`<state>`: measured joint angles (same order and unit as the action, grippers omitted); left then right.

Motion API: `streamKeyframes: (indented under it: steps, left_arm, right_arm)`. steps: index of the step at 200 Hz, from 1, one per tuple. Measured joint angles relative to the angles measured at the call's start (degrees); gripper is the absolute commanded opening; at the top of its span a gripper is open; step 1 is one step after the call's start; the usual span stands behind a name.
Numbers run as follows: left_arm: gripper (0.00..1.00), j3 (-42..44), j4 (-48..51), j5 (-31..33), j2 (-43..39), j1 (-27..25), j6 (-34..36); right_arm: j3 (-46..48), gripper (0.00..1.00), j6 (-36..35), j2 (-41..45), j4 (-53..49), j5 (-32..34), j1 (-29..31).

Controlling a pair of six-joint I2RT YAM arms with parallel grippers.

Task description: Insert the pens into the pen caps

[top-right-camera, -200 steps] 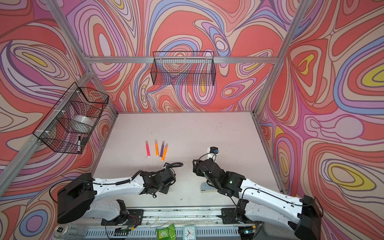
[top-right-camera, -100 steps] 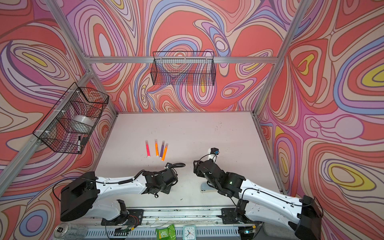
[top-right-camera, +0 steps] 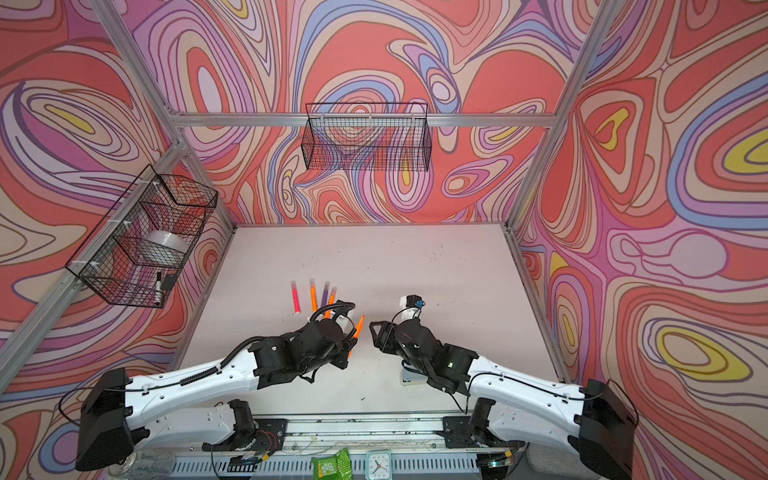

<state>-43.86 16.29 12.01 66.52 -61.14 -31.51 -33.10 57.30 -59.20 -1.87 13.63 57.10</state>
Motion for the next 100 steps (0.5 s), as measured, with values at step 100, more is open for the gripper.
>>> streamKeyframes:
  steps: [100]
  left_arm:
    - [0.0, -0.48, -3.28, -2.82, 1.51, 0.0, 1.53]
  right_arm:
    - [0.0, 0.5, 0.52, -6.97, 10.36, -4.31, 1.16]
